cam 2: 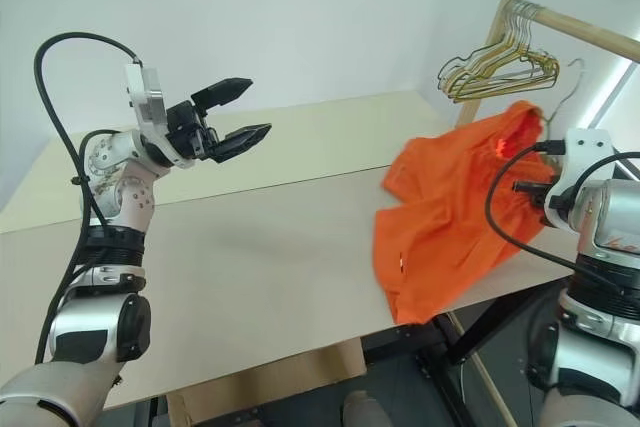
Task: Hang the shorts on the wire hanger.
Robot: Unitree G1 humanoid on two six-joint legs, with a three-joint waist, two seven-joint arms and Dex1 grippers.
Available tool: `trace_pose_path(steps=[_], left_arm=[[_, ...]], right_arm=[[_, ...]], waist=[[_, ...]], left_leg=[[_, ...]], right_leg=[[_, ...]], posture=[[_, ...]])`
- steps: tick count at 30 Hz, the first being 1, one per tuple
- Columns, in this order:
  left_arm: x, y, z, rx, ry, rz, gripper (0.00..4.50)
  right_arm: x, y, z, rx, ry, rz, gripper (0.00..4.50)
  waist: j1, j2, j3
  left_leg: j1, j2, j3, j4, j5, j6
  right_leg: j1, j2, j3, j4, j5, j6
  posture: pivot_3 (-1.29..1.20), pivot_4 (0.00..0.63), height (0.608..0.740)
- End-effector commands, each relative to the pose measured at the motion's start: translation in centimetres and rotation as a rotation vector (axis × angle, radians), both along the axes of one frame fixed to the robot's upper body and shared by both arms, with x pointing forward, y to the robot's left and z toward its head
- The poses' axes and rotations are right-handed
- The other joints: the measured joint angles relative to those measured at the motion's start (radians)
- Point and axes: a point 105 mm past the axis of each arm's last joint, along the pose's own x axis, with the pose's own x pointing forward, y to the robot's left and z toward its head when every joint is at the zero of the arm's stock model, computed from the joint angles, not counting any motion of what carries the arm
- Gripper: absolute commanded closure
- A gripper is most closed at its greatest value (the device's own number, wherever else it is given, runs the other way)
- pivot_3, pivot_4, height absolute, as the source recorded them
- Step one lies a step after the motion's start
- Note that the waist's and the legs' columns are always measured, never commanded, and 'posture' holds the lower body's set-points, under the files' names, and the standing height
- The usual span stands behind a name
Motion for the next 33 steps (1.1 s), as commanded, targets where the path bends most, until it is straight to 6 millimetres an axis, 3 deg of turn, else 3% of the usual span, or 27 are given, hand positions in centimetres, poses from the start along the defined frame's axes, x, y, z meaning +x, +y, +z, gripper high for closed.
trace_pose_path(steps=[1, 9, 17, 25, 29, 33], left_arm=[[-0.7, -0.1, 1.2, -0.014, -0.055, -0.019, 0.03], [-1.4, 0.1, 1.3, -0.059, -0.046, -0.056, 0.03], [-1.7, -0.1, 0.5, -0.058, -0.038, -0.04, 0.03], [-2.1, 0.1, 0.7, -0.137, -0.018, -0.042, 0.03], [-2.1, 0.2, 0.2, -0.114, -0.01, -0.026, 0.03], [-2.3, 0.2, -0.1, -0.102, -0.009, -0.026, 0.03]], right_arm=[[-0.4, -1.5, 3.1, 0.003, -0.166, -0.244, 4.5], [1.4, -1.8, 5.2, 0.007, -0.285, -0.393, 4.5], [4.0, -4.7, 6.3, 0.071, -0.332, -0.452, 4.5], [6.1, -6.5, 6.3, 0.121, -0.347, -0.467, 4.5], [6.8, -6.6, 5.8, 0.218, -0.357, -0.468, 4.5], [7.1, -6.4, 5.3, 0.339, -0.374, -0.478, 4.5]], waist=[[-0.014, 0.002, -0.001], [-0.035, 0.009, -0.005], [-0.05, 0.011, -0.004], [-0.058, 0.013, -0.003], [-0.057, 0.013, -0.001], [-0.057, 0.013, -0.001]], left_leg=[[0.0, 0.0, 0.0, 0.0, 0.0, 0.0], [0.001, -0.001, -0.001, 0.0, 0.0, 0.0], [0.003, -0.001, 0.0, -0.001, 0.0, 0.0], [0.009, -0.002, 0.002, -0.004, 0.0, 0.0], [0.019, -0.002, 0.005, -0.008, 0.0, 0.0], [0.019, -0.001, 0.012, -0.009, 0.0, 0.0]], right_leg=[[0.0, 0.0, 0.001, 0.0, 0.0, 0.0], [0.0, 0.0, 0.002, 0.001, 0.0, 0.0], [0.002, 0.0, 0.002, 0.0, 0.0, 0.0], [0.009, 0.0, 0.004, -0.003, 0.0, 0.001], [0.017, 0.0, 0.006, -0.006, -0.002, 0.003], [0.018, 0.001, 0.009, -0.006, -0.004, 0.008]], posture=[[-0.22, 0.0, 0.74], [-0.21, 0.0, 0.74], [-0.19, 0.0, 0.74], [-0.18, 0.0, 0.74], [-0.17, 0.0, 0.74], [-0.16, 0.0, 0.74]])
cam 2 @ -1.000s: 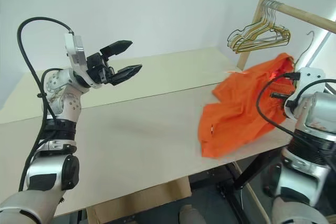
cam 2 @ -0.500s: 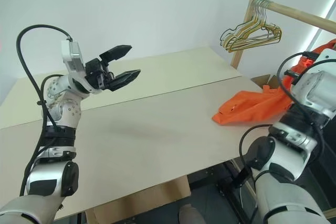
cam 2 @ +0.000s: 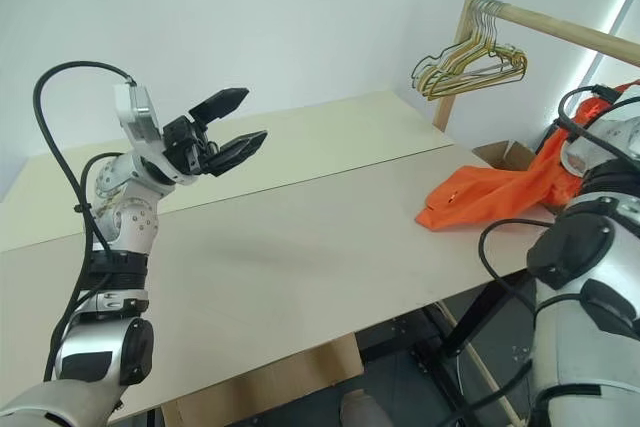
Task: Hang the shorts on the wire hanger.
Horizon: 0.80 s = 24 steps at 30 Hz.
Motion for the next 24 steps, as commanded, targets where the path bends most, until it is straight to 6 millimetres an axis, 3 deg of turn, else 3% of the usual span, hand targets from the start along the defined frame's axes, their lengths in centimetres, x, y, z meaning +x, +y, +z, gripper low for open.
trace_pose_path(steps=[1, 12, 20, 24], left_arm=[[-0.5, 0.2, 0.8, 0.017, -0.036, 0.009, 0.03], [-0.6, 0.3, 0.6, 0.025, -0.031, 0.007, 0.03], [-0.9, -0.4, 0.4, 0.037, -0.029, -0.033, 0.03], [-1.0, -0.5, 0.0, 0.058, -0.033, -0.05, 0.0]], right_arm=[[0.1, -0.4, 2.3, 0.053, -0.121, -0.029, 4.5], [0.5, 0.5, 0.8, 0.181, -0.126, -0.015, 4.5], [0.6, 0.4, 0.1, 0.047, -0.046, 0.015, 4.5], [0.6, 0.2, 0.0, -0.002, -0.026, -0.011, 3.31]], waist=[[0.001, 0.0, 0.0], [0.001, 0.0, 0.0], [0.001, 0.0, 0.0], [0.0, 0.0, 0.0]], left_leg=[[0.0, 0.0, 0.001, -0.001, 0.0, 0.0], [0.001, 0.0, 0.005, -0.007, 0.0, 0.001], [0.001, 0.0, 0.006, -0.007, 0.0, 0.001], [0.001, 0.0, 0.007, -0.008, 0.0, 0.001]], right_leg=[[0.0, 0.0, 0.001, 0.0, 0.0, 0.0], [0.0, 0.0, 0.011, -0.005, 0.001, 0.002], [0.0, 0.0, 0.012, -0.005, 0.001, 0.002], [0.0, 0.0, 0.013, -0.005, 0.001, 0.003]], posture=[[-0.16, 0.0, 0.74], [-0.16, 0.0, 0.74], [-0.17, 0.0, 0.74], [-0.17, 0.0, 0.74]])
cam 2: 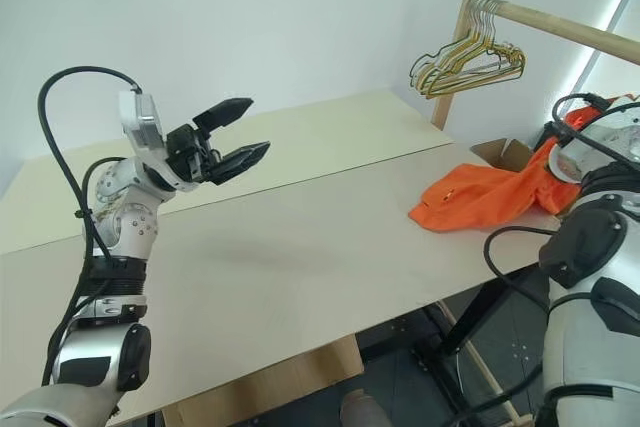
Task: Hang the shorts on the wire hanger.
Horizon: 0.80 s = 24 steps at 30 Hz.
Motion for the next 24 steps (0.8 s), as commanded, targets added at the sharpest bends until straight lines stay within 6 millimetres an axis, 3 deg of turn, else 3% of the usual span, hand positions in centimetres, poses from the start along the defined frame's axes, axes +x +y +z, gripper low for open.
trace_pose_path(steps=[1, 9, 12, 17, 20, 24], left_arm=[[-0.4, 0.0, 0.9, 0.015, -0.05, -0.008, 0.0], [-0.4, -0.3, 0.8, 0.016, -0.053, -0.005, 0.0], [-0.4, -0.3, 0.6, 0.019, -0.052, -0.006, 0.0], [-0.4, -0.1, 0.5, 0.022, -0.049, 0.003, 0.0], [-0.4, 0.1, 0.5, 0.022, -0.048, 0.009, 0.0], [-0.5, 0.2, 0.4, 0.023, -0.048, 0.012, 0.0]], right_arm=[[0.0, -0.5, 1.3, -0.036, -0.046, -0.037, 2.99], [-0.5, -1.1, 1.6, -0.146, 0.015, -0.129, 0.04], [-1.1, -1.8, 2.9, -0.274, 0.05, -0.212, 0.01], [-2.7, -2.6, 6.7, -0.508, 0.047, -0.429, 0.01], [-2.8, -1.6, 9.6, -0.728, 0.001, -0.489, 0.01], [-2.0, -0.1, 10.9, -0.874, -0.029, -0.456, 0.01]], waist=[[0.001, 0.0, 0.0], [0.0, 0.0, 0.0], [0.001, 0.0, 0.0], [0.002, 0.0, 0.0], [0.0, 0.0, 0.0], [0.0, 0.0, 0.0]], left_leg=[[0.0, 0.0, 0.0, 0.0, 0.0, 0.0], [0.0, 0.0, 0.0, 0.0, 0.0, 0.0], [0.0, 0.0, 0.0, 0.0, 0.0, 0.0], [0.0, 0.0, 0.0, 0.0, 0.0, 0.0], [0.0, 0.0, 0.0, 0.0, 0.0, 0.0], [0.001, 0.0, 0.001, 0.0, 0.0, 0.0]], right_leg=[[0.0, 0.0, 0.0, 0.0, 0.0, 0.0], [0.0, 0.0, 0.001, 0.0, 0.0, 0.0], [0.0, 0.0, 0.001, 0.0, 0.0, 0.0], [-0.001, 0.0, 0.001, 0.0, 0.0, 0.0], [-0.001, 0.0, 0.002, 0.0, 0.0, 0.0], [-0.001, 0.0, 0.002, 0.001, 0.0, 0.0]], posture=[[-0.18, 0.0, 0.74], [-0.17, 0.0, 0.74], [-0.17, 0.0, 0.74], [-0.17, 0.0, 0.74], [-0.16, 0.0, 0.74], [-0.16, 0.0, 0.74]])
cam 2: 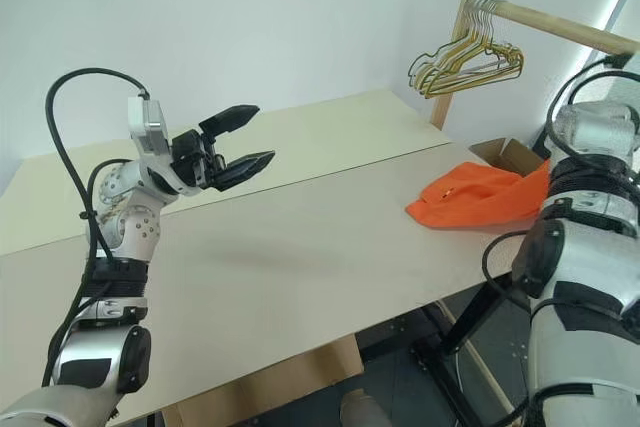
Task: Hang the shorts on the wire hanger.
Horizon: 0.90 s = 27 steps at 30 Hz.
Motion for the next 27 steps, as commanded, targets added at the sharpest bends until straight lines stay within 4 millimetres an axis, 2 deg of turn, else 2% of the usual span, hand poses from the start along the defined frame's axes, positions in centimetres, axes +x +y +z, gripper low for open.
trace_pose_path(steps=[1, 5, 8, 13, 16, 19, 23, 27], left_arm=[[-0.4, 0.4, 1.1, 0.003, -0.055, 0.014, 0.0], [-0.5, 0.8, 1.3, -0.004, -0.057, 0.027, 0.0], [-0.6, 1.4, 1.0, 0.015, -0.05, 0.045, 0.0], [-1.0, 3.0, -0.1, 0.077, -0.026, 0.118, 0.0], [-1.7, 4.1, -1.3, 0.14, 0.018, 0.169, 0.0], [-2.5, 4.8, -2.3, 0.177, 0.064, 0.208, 0.0], [-3.1, 5.9, -3.7, 0.224, 0.155, 0.316, 0.0], [-3.6, 6.5, -4.6, 0.26, 0.188, 0.377, 0.0]], right_arm=[[0.4, 1.5, 2.9, -0.168, -0.047, 0.025, 0.01], [2.3, 5.0, 4.5, -0.427, -0.048, 0.177, 0.01], [4.1, 8.3, 4.3, -0.544, -0.005, 0.376, 0.01], [6.4, 13.9, 2.0, -0.569, 0.054, 0.783, 0.01], [6.6, 17.9, -0.3, -0.531, 0.097, 1.044, 0.01], [5.5, 21.8, -2.0, -0.547, 0.123, 1.265, 0.01], [2.2, 27.2, -6.0, -0.615, 0.293, 1.611, 0.01], [-1.5, 30.0, -8.7, -0.699, 0.448, 1.835, 0.01]], waist=[[0.002, 0.0, 0.0], [0.001, 0.0, 0.0], [0.001, 0.0, 0.0], [0.002, 0.0, 0.0], [0.006, 0.0, 0.0], [0.018, 0.0, 0.0], [0.057, -0.001, 0.001], [0.112, -0.003, 0.002]], left_leg=[[0.0, 0.0, 0.0, 0.0, 0.0, 0.0], [0.0, 0.0, 0.0, 0.0, 0.0, 0.0], [0.0, 0.0, 0.0, 0.0, 0.0, 0.0], [0.0, 0.0, -0.001, 0.0, 0.0, 0.0], [0.001, 0.001, -0.002, 0.0, 0.0, 0.0], [0.003, 0.001, -0.003, 0.0, 0.0, 0.0], [0.003, 0.002, -0.004, 0.0, 0.0, 0.0], [0.002, 0.002, -0.005, 0.0, 0.0, 0.0]], right_leg=[[0.0, 0.0, 0.0, 0.0, 0.0, 0.0], [0.0, 0.0, 0.0, 0.0, 0.0, 0.0], [0.0, 0.0, 0.0, -0.001, 0.001, 0.0], [0.0, 0.0, 0.0, 0.0, 0.002, -0.003], [0.0, 0.0, -0.001, 0.0, 0.003, -0.004], [0.0, 0.0, -0.002, 0.0, 0.003, -0.004], [-0.002, 0.0, -0.003, 0.0, 0.003, -0.004], [-0.002, 0.0, -0.005, 0.0, 0.003, -0.003]], posture=[[-0.15, 0.0, 0.74], [-0.15, 0.0, 0.74], [-0.14, 0.0, 0.74], [-0.11, 0.0, 0.74], [-0.09, 0.0, 0.74], [-0.07, 0.0, 0.74], [-0.02, 0.0, 0.74], [0.03, 0.0, 0.74]])
